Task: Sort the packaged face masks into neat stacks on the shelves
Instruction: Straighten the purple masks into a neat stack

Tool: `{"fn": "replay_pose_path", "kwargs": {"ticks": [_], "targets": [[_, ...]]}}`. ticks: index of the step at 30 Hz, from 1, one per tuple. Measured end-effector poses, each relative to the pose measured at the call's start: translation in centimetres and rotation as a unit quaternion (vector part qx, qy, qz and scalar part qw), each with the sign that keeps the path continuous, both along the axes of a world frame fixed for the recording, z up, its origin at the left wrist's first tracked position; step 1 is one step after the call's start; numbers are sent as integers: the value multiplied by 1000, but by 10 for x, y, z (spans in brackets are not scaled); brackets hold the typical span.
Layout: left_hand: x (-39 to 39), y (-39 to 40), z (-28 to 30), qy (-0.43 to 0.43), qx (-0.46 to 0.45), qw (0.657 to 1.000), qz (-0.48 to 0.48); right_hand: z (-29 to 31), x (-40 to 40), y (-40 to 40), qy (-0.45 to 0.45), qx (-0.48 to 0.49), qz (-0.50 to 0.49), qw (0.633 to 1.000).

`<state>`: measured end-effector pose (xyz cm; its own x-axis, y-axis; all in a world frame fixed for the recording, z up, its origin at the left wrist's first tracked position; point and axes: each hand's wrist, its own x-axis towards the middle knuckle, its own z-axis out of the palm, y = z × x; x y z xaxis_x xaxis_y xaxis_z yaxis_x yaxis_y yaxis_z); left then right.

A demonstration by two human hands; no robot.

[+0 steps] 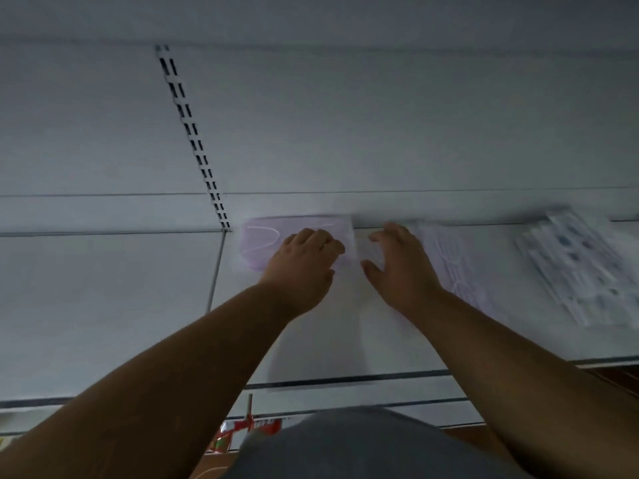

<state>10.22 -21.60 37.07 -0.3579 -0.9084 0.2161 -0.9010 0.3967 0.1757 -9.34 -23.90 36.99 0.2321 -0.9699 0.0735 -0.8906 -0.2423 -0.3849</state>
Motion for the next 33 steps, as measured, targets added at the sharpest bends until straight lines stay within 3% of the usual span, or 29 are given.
{"fn": "replay_pose_path", "kwargs": {"ticks": [9, 13, 15, 17, 18, 20, 22, 23, 25, 27, 28, 31, 33], "targets": [[-102, 14, -7, 71, 36, 996, -49, -1, -90, 26, -3, 20, -17, 1000], [-130, 15, -14, 77, 117, 988, 59, 1, -119, 28, -4, 41, 2, 999], [-141, 14, -18, 107, 178, 967, 150, -3, -126, 23, 3, 51, -27, 998], [-151, 11, -18, 233, 221, 915, 244, -5, -129, 17, -15, 83, -48, 995], [-156, 10, -15, 330, 240, 866, 289, -7, -130, 15, -34, 96, -42, 994], [-161, 3, -9, 506, 270, 737, 358, -7, -129, 14, -82, 105, -9, 991], [-162, -5, -2, 609, 293, 628, 387, -7, -127, 16, -133, 112, 24, 984], [-162, -9, -1, 635, 299, 592, 396, -8, -128, 16, -144, 110, 44, 982], [-165, -14, -2, 662, 286, 559, 409, -12, -131, 16, -138, 109, 70, 982], [-173, -16, 0, 657, 297, 561, 407, -17, -136, 15, -150, 129, 86, 977], [-177, -16, 2, 639, 310, 579, 401, -18, -138, 16, -169, 136, 96, 971], [-180, -15, 5, 515, 315, 703, 376, -20, -141, 24, -242, 97, 108, 959], [-174, -10, 7, 494, 292, 744, 342, -19, -140, 26, -272, 42, 63, 959]]}}
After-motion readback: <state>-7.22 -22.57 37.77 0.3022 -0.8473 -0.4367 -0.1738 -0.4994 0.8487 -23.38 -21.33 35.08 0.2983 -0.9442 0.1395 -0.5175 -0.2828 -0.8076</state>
